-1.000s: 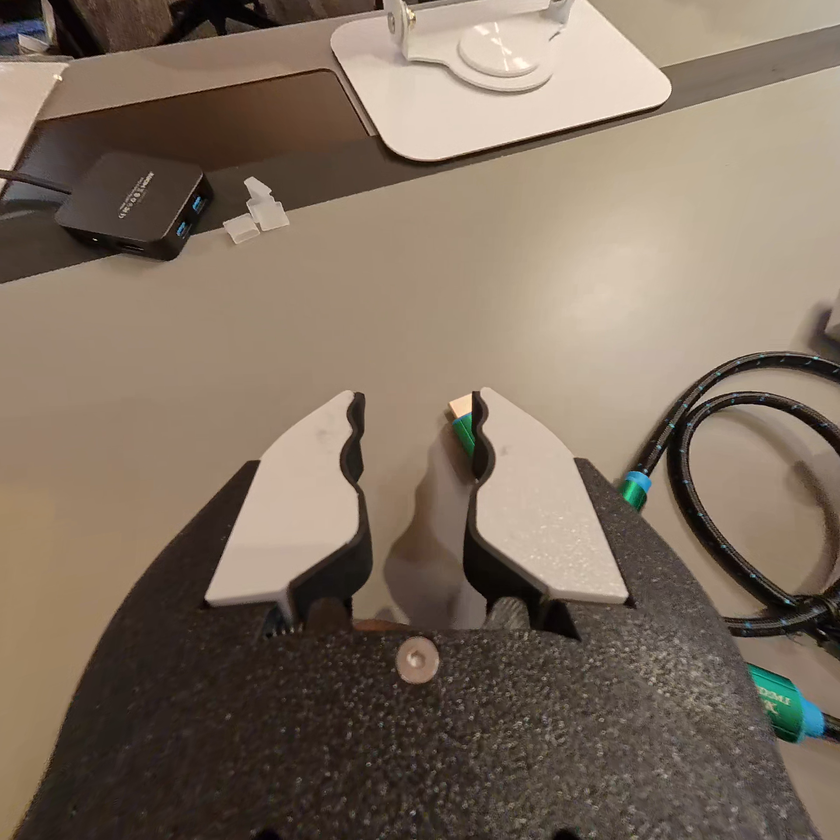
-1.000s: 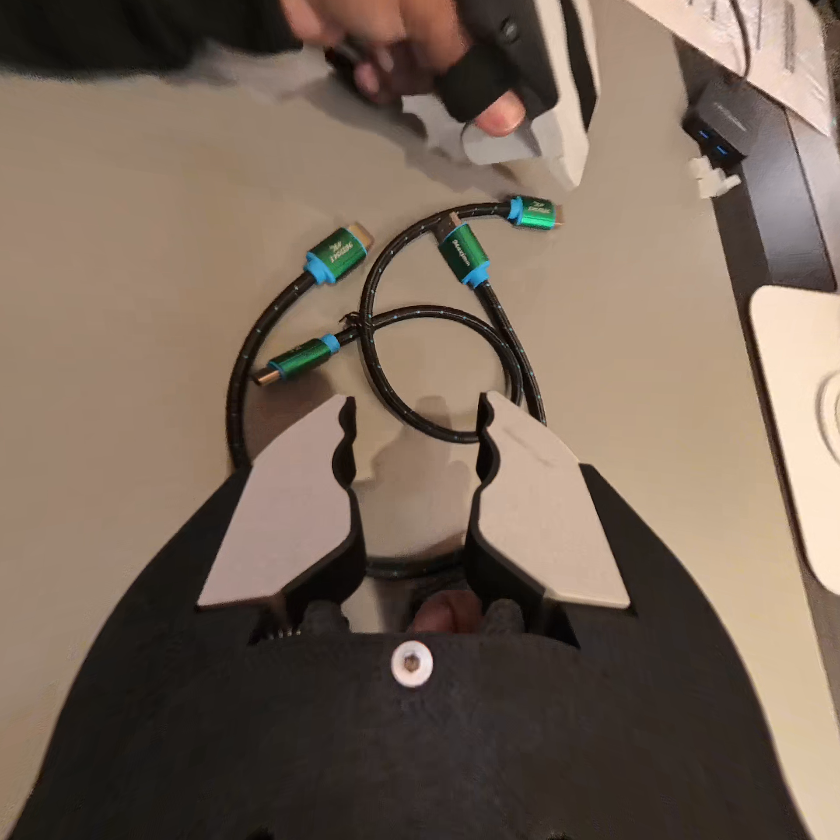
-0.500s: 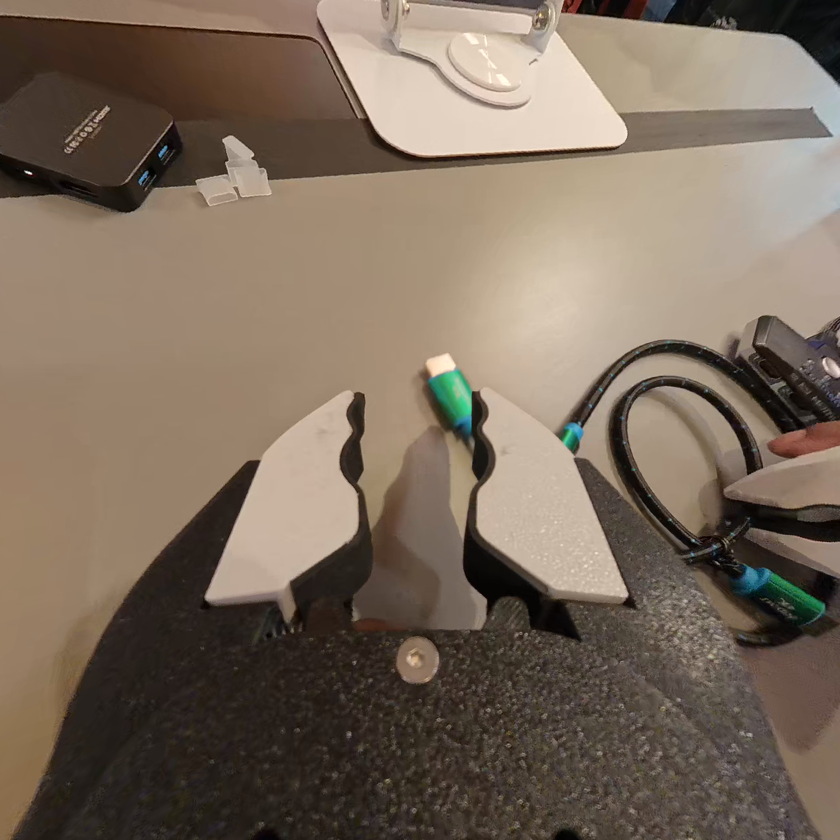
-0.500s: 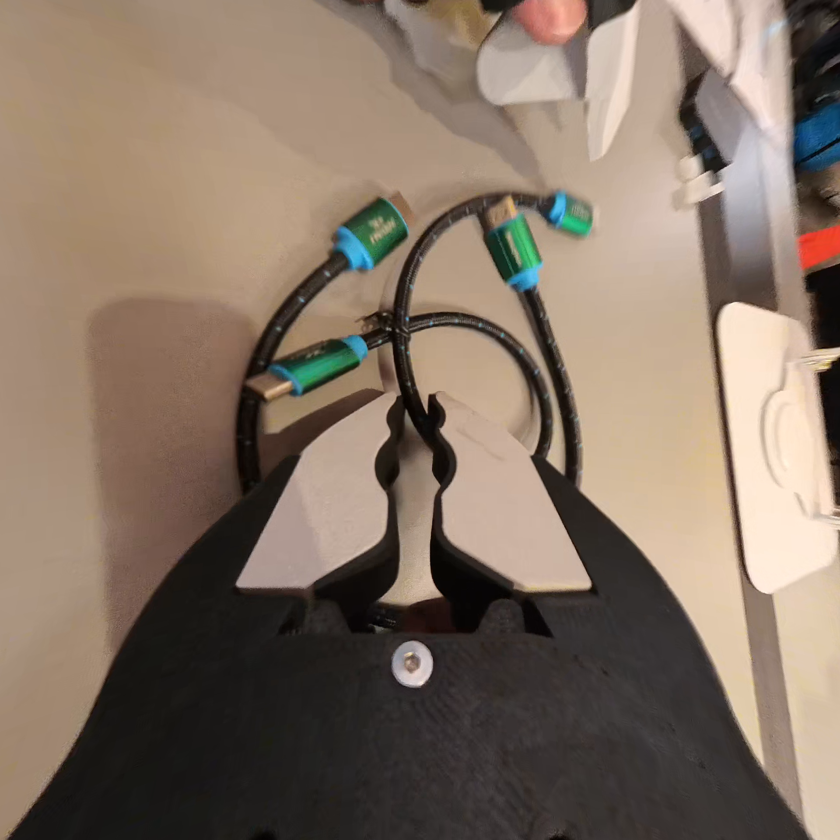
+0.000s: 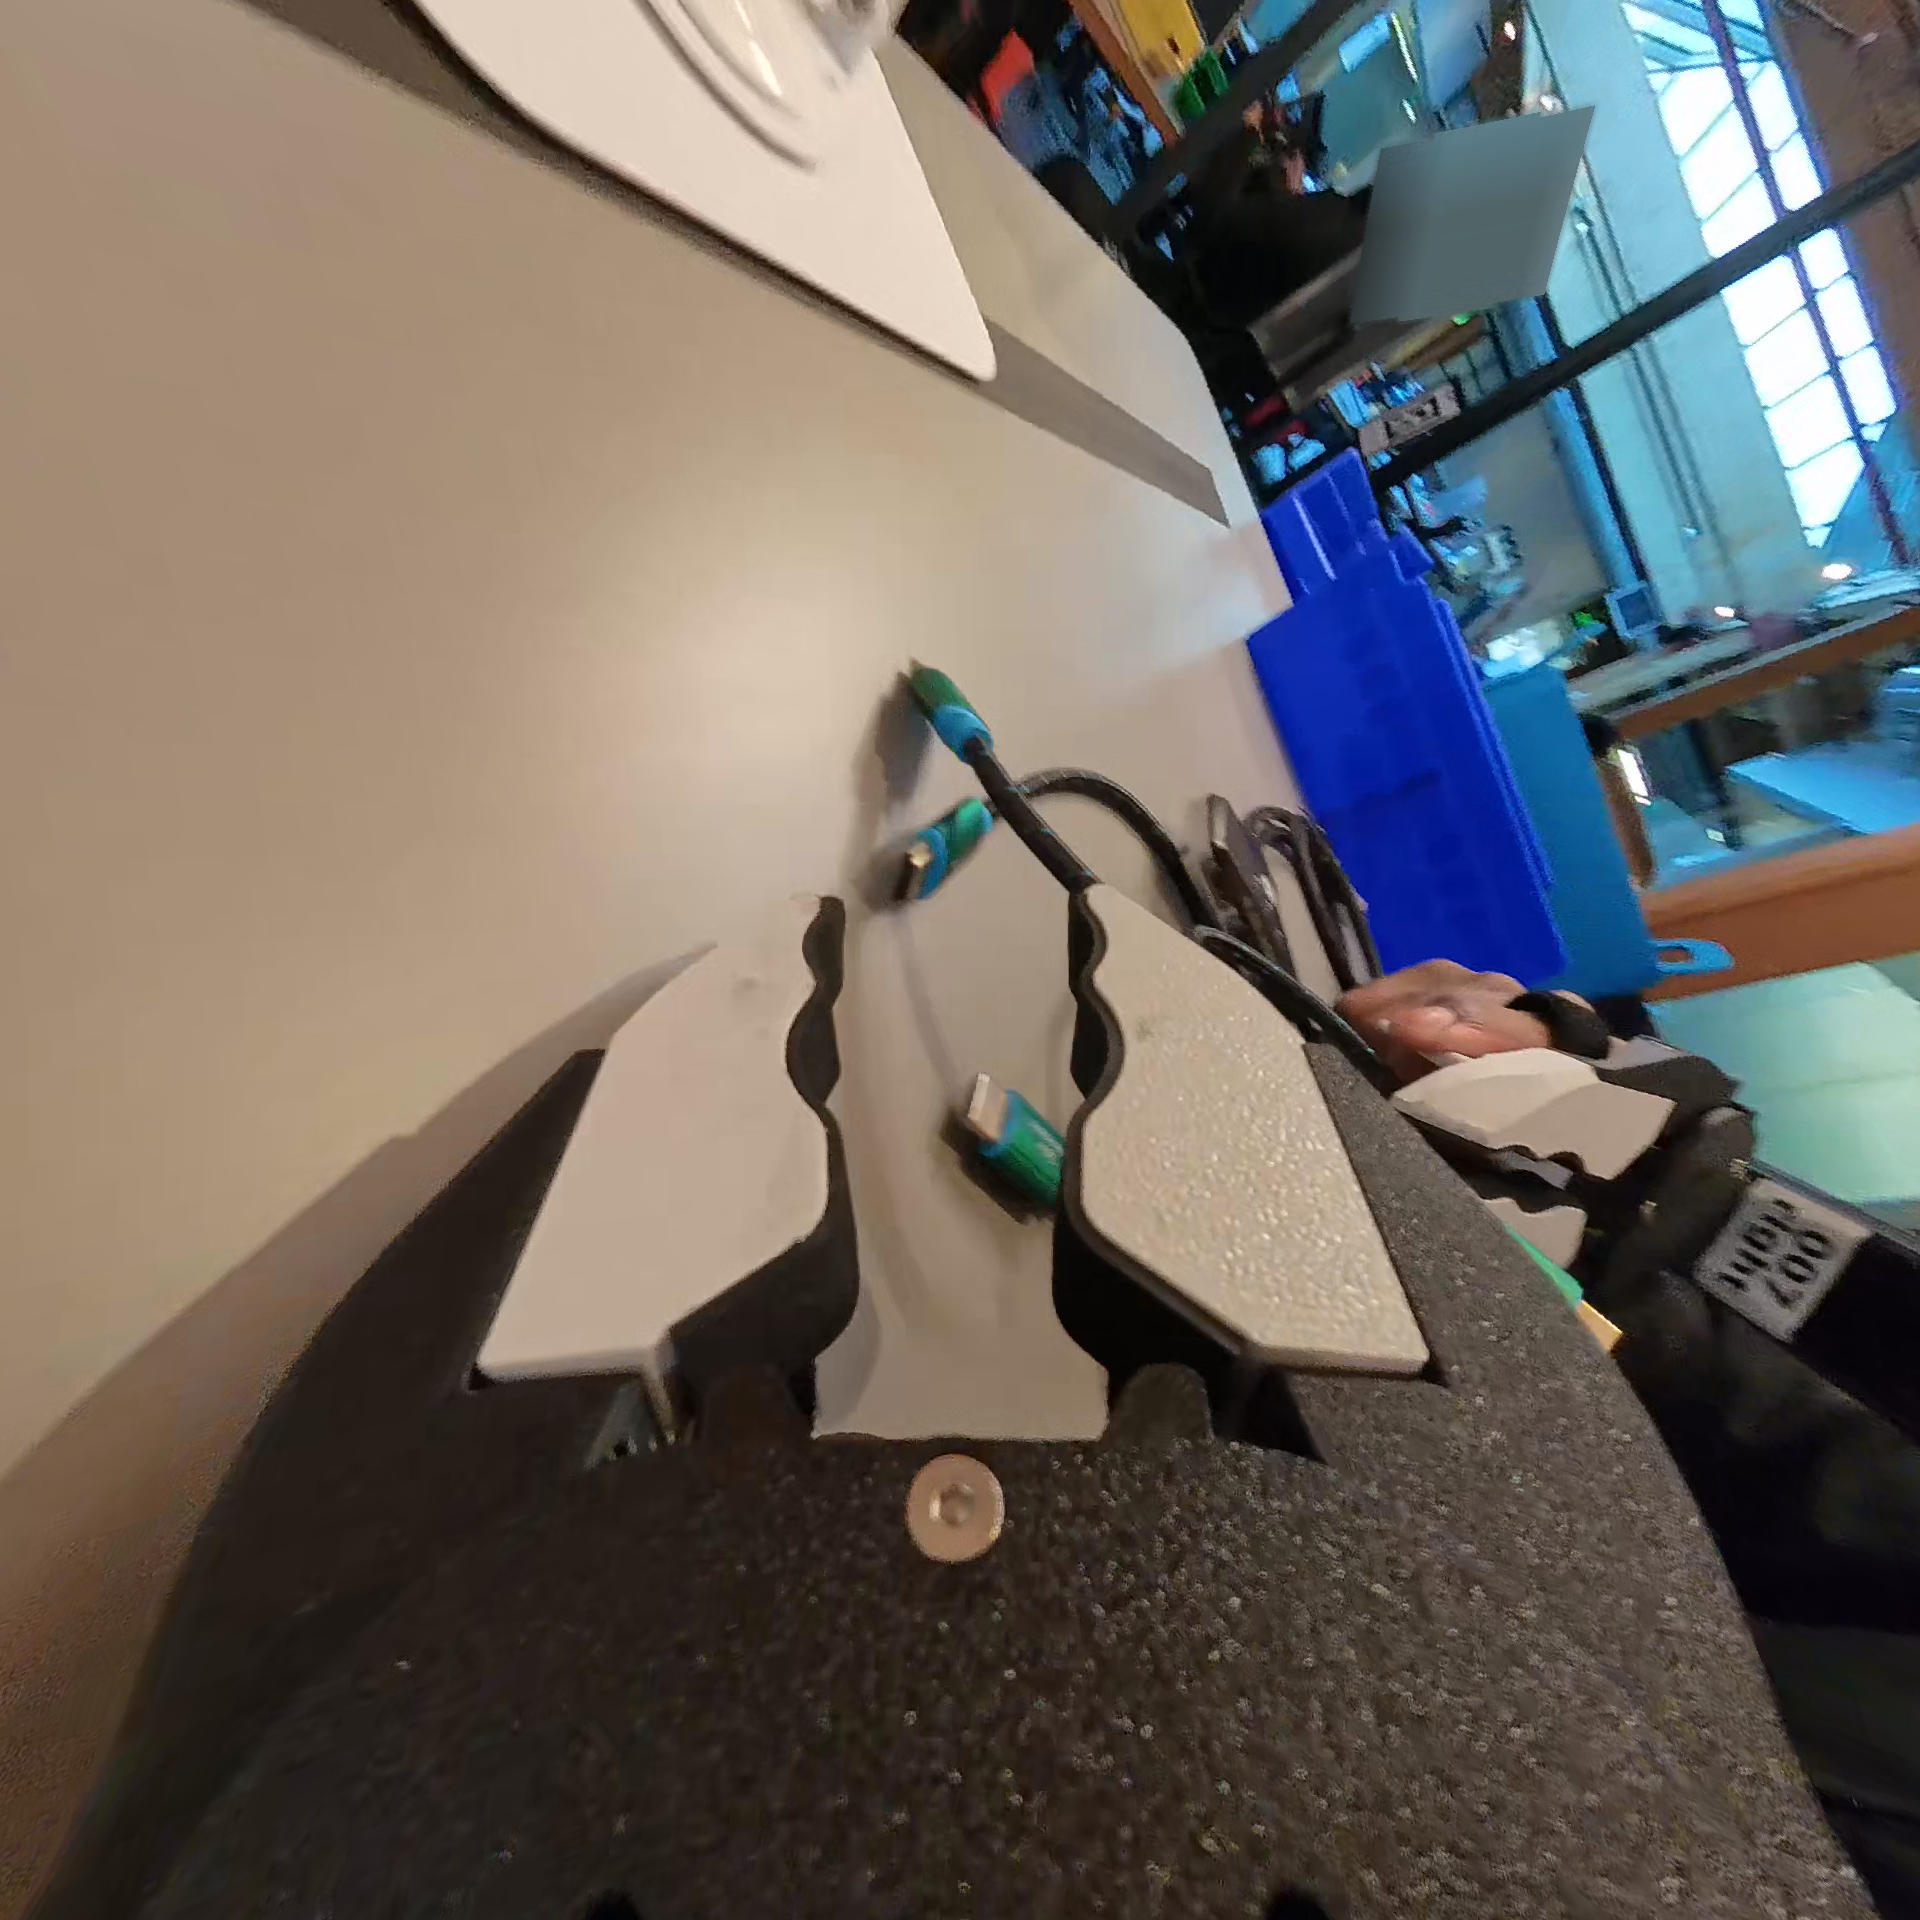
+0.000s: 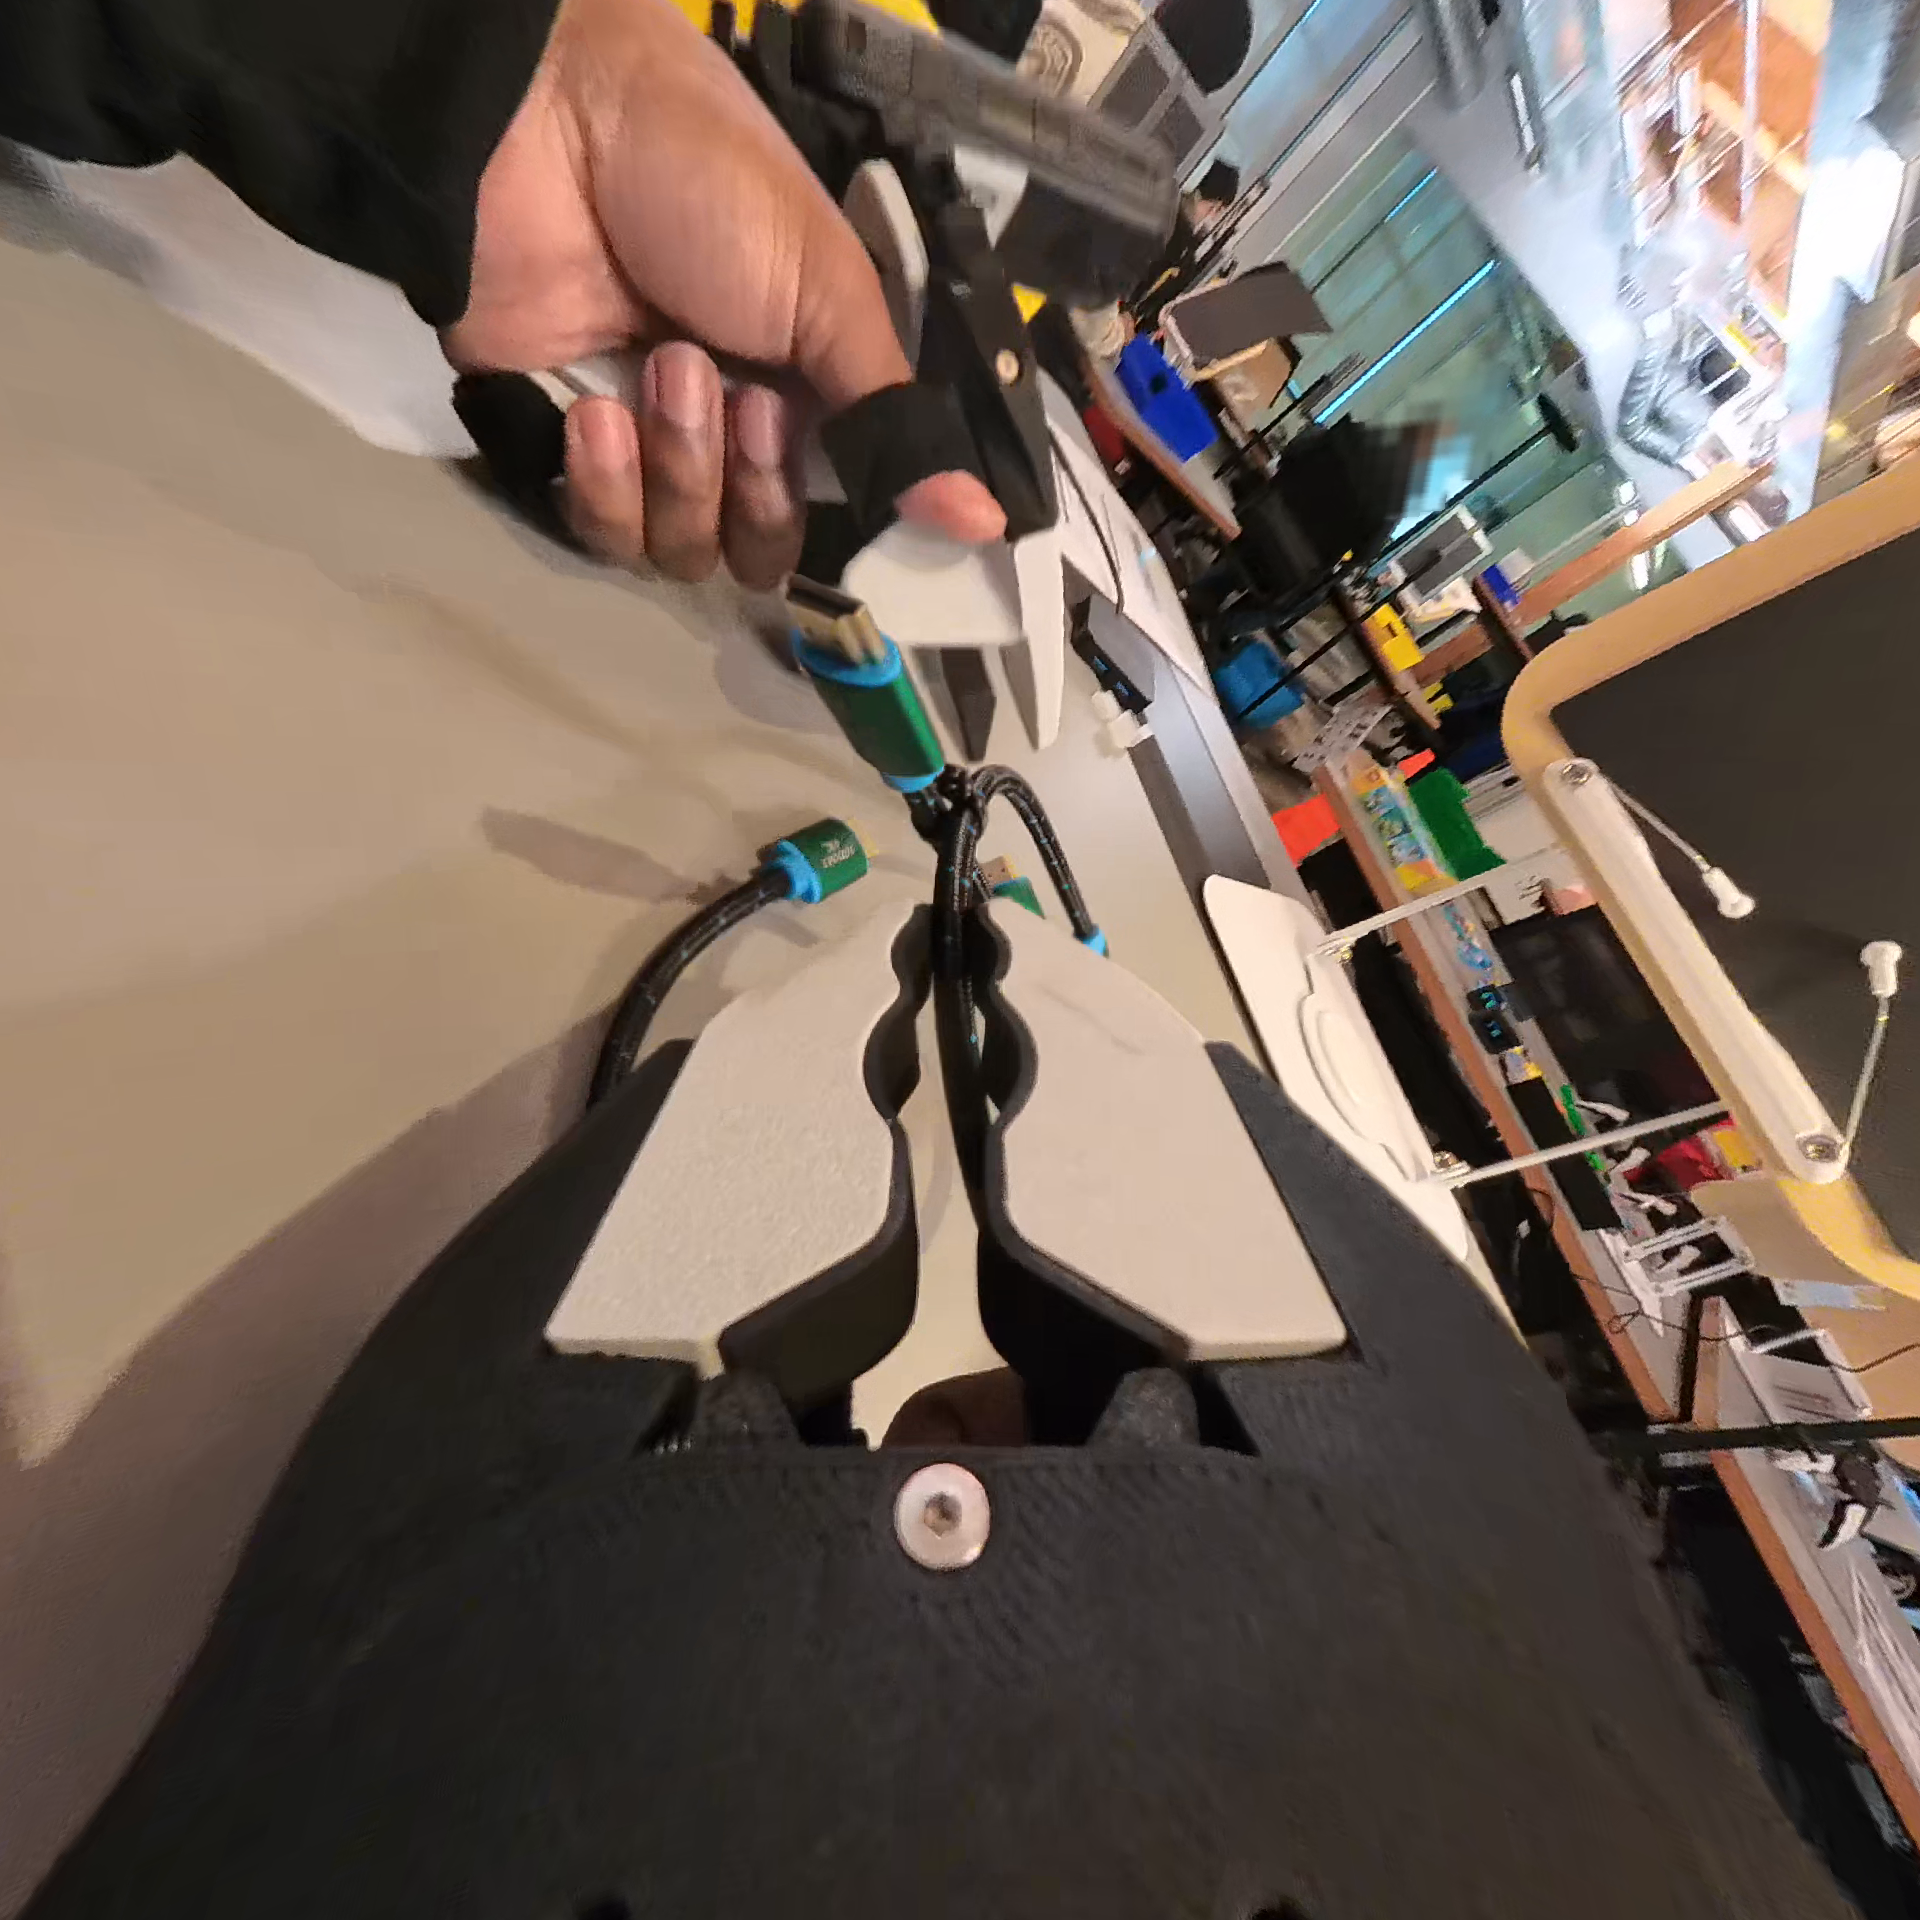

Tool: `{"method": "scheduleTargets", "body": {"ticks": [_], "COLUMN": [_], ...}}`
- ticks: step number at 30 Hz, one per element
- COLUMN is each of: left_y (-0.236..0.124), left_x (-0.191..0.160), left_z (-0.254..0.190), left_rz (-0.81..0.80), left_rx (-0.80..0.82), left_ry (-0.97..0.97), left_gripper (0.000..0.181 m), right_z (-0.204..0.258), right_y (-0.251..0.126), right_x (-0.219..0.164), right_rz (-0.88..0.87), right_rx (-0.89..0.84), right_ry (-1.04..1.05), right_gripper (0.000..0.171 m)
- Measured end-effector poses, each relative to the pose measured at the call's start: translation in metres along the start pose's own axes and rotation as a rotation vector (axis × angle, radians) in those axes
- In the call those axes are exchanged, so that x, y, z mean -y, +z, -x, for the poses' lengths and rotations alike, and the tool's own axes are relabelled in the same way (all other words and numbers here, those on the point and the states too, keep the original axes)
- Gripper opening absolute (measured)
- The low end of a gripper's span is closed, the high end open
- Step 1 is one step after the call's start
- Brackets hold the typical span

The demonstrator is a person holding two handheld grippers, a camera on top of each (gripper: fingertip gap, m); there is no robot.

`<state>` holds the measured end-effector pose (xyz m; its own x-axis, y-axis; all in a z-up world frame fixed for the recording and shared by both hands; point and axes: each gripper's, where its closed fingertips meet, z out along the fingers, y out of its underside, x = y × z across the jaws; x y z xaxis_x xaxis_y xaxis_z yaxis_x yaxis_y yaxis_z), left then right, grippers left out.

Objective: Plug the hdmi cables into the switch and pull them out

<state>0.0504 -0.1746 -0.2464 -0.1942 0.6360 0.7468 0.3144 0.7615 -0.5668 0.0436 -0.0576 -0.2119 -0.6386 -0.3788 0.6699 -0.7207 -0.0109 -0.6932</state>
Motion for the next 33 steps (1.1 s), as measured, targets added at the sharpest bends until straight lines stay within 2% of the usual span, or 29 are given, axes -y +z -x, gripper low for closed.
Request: {"method": "scheduleTargets", "body": {"ticks": [1, 5, 9, 11, 12, 15, 23, 26, 30, 33], "left_y": [0.004, 0.016, 0.022, 0.022, 0.022, 0.02, 0.02, 0.019, 0.022, 0.029], "left_x": [-0.004, -0.013, -0.022, -0.025, -0.023, -0.021, -0.025, -0.031, -0.059, -0.082], "left_z": [-0.006, -0.03, -0.043, -0.046, -0.047, -0.053, -0.072, -0.079, -0.1, -0.113], "left_rz": [0.015, 0.039, 0.075, 0.078, 0.06, 0.033, 0.051, 0.083, 0.218, 0.312], "left_rx": [-0.039, -0.148, -0.165, -0.169, -0.17, -0.201, -0.224, -0.259, -0.376, -0.402], "left_ry": [-0.016, -0.05, -0.022, 0.01, 0.031, 0.078, 0.212, 0.217, 0.25, 0.302], "left_gripper": [0.041, 0.04, 0.035, 0.027, 0.013, 0.009, 0.006, 0.006, 0.006, 0.006], "right_z": [0.001, 0.009, 0.023, 0.029, 0.032, 0.037, 0.047, 0.027, -0.031, -0.048], "right_y": [-0.001, -0.005, -0.008, -0.008, -0.008, -0.01, -0.036, -0.056, -0.072, -0.076], "right_x": [0.002, 0.014, 0.024, 0.025, 0.025, 0.022, 0.02, 0.023, 0.01, -0.01], "right_rz": [-0.014, -0.069, -0.108, -0.114, -0.117, -0.11, -0.125, -0.169, -0.171, -0.104], "right_rx": [-0.008, -0.029, -0.027, -0.012, -0.002, 0.025, 0.277, 0.284, 0.103, 0.034], "right_ry": [-0.008, -0.06, -0.132, -0.147, -0.153, -0.156, 0.086, 0.164, 0.261, 0.229], "right_gripper": [0.006, 0.006, 0.007, 0.007, 0.007, 0.008, 0.051, 0.056, 0.056, 0.057]}}
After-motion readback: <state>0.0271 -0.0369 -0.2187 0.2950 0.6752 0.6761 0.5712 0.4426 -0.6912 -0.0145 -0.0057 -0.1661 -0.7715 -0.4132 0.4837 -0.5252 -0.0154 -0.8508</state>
